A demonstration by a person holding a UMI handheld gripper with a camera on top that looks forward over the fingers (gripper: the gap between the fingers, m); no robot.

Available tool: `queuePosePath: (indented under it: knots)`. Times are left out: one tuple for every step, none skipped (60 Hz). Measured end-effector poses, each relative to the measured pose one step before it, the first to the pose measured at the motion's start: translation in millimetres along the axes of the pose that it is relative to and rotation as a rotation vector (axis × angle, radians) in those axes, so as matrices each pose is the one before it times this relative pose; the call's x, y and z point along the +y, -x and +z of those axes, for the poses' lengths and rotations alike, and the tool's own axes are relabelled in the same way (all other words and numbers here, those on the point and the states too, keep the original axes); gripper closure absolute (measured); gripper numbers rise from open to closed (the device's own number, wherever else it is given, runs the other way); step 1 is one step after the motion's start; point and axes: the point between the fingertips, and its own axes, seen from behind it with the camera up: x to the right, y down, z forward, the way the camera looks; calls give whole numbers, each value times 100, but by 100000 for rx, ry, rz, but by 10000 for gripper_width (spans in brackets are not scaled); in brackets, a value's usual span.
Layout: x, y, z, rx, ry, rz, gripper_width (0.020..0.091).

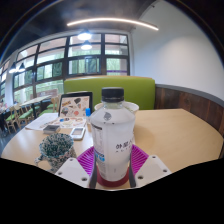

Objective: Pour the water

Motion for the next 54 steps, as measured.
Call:
queuePosePath:
  knots:
    - [82, 5, 36, -7, 25, 155, 650]
    - [53, -5, 48, 97, 38, 213, 650]
    - [29, -2, -12, -18, 6, -92, 650]
    - [24, 8, 31, -6, -21, -134, 630]
    - [-1, -12, 59, 120, -41, -70, 625]
    - [-19, 2, 10, 53, -86, -5, 605]
    - [7, -31, 13, 156, -93, -61, 590]
    - [-72, -10, 46, 158, -345, -30, 572]
    - [-16, 4, -9, 95, -135, -215, 553]
    - [-43, 29, 25, 15, -276, -275, 538]
    - [171, -175, -718, 10, -209, -479, 520]
    - [66, 78, 13, -350, 430, -462, 466]
    - [304, -152, -121, 276, 1240, -772, 411]
    - [173, -167, -188, 277, 679, -990, 356]
    - [11, -168, -186, 317, 41, -881, 302]
    - [-148, -196, -255, 606, -645, -719, 247]
    - [-227, -98, -72, 278, -815, -359, 251]
    - [-69, -388, -796, 1417, -961, -233, 254]
    - [-63, -293, -327, 1271, -264, -296, 260]
    - [-61, -224, -364, 1122, -119, -152, 273]
    - [30, -6, -407, 404, 284, -73, 272]
    - [97, 87, -442, -60, 640, 14, 270]
    - [60, 192, -444, -196, 408, 135, 270]
    - [-26, 222, -493, -297, 95, 211, 272]
    - [-48, 233, -543, -470, -60, 165, 271]
    - [-592, -371, -840, -803, -92, 79, 272]
    - [-161, 294, -655, -626, -555, 131, 271]
    - [-162, 357, -634, -685, -529, 162, 272]
    - [-189, 319, -718, -634, -481, 189, 273]
    - [-243, 307, -686, -554, -526, 208, 273]
    - [-58, 253, -1712, -531, -357, 192, 275]
    - [-285, 151, -723, -316, -587, 182, 275]
    - [-290, 196, -766, -105, -555, 230, 275]
    - [-312, 182, -785, -25, -719, 161, 270]
    - [-416, 198, -757, 3, -968, 145, 271]
    - [-423, 219, -750, 37, -1033, 153, 272]
    - [-457, 201, -732, 81, -1055, 232, 272]
    - [-390, 182, -727, 141, -976, 330, 273]
    - [-137, -374, -2511, 127, -725, 439, 274]
    - [-639, 630, -405, 236, -423, 484, 274]
    - [-299, 279, -768, 99, -130, 379, 274]
    - [-162, 213, -802, -1, -78, 198, 273]
    - [-145, 254, -774, -99, -177, 227, 272]
    - [-105, 241, -798, -69, -191, 332, 271]
    - [-71, 186, -778, 41, -133, 410, 273]
    - [391, -22, -1264, 9, -252, 339, 270]
    - [-78, 50, -769, -159, -264, 338, 269]
    - [-3, 146, -740, -124, -578, 257, 268]
    - [20, 143, -688, -90, -569, 301, 267]
    - [43, 120, -696, 92, -365, 289, 267]
    - [82, 82, -633, 308, -121, 306, 270]
    - [164, 29, -590, 391, -15, 305, 267]
    - [180, 19, -550, 340, 7, 304, 268]
    - [422, 264, -233, 417, -96, 185, 270]
